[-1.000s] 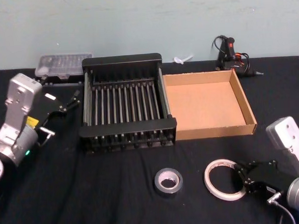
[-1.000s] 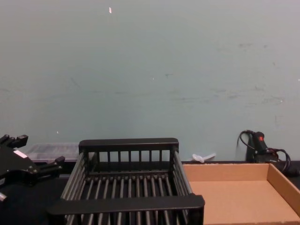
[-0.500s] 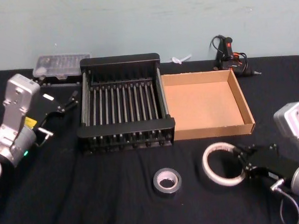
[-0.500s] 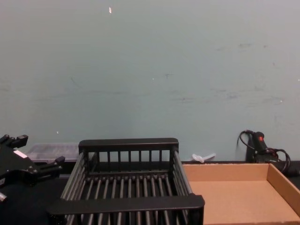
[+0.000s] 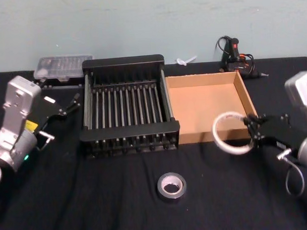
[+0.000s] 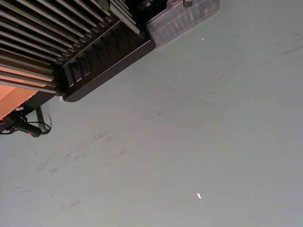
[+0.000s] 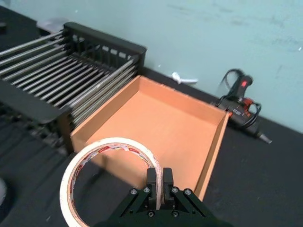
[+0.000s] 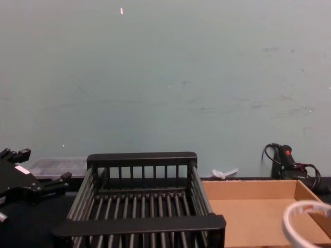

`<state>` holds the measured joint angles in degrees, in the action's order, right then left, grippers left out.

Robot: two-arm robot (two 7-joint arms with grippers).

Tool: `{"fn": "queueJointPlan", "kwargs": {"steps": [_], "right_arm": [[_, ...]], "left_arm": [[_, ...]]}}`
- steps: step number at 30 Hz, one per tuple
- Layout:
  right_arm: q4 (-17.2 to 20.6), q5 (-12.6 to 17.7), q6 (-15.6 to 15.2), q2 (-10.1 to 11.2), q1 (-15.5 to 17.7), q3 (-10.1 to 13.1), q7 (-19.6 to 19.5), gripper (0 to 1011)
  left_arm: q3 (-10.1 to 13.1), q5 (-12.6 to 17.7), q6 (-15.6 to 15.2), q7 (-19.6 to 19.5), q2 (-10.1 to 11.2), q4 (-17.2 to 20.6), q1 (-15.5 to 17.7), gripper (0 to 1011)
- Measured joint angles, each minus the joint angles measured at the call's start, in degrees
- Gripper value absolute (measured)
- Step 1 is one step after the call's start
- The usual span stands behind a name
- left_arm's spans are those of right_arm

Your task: Pick up the white tape and place it into the black box , Pick up the silver tape and place it into the brown box.

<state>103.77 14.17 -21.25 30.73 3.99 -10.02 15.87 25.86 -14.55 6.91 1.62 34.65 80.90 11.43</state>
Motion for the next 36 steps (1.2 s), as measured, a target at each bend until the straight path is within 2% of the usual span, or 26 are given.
{"fn": "queueJointPlan", "kwargs": {"steps": [9, 21, 25, 36], "right_arm": [[-4.6, -1.6, 0.4, -2.1, -6.3, -1.3, 1.2, 90], [-12.8, -4.7, 1.1, -5.6, -17.1, -5.7, 3.3, 90], [-16.5, -6.1, 2.3, -7.5, -21.0, -7.6, 3.9, 90], [-25.0, -8.6, 6.3, -12.1, -28.9, -11.8, 5.7, 90]], "left_arm": [[0.0, 0.0, 0.0, 0.0, 0.0, 0.0, 0.0, 1001], [0.0, 0.0, 0.0, 0.0, 0.0, 0.0, 0.0, 1001], [0.0, 0.0, 0.0, 0.0, 0.0, 0.0, 0.0, 1002], [0.0, 0.0, 0.0, 0.0, 0.0, 0.0, 0.0, 1001]]}}
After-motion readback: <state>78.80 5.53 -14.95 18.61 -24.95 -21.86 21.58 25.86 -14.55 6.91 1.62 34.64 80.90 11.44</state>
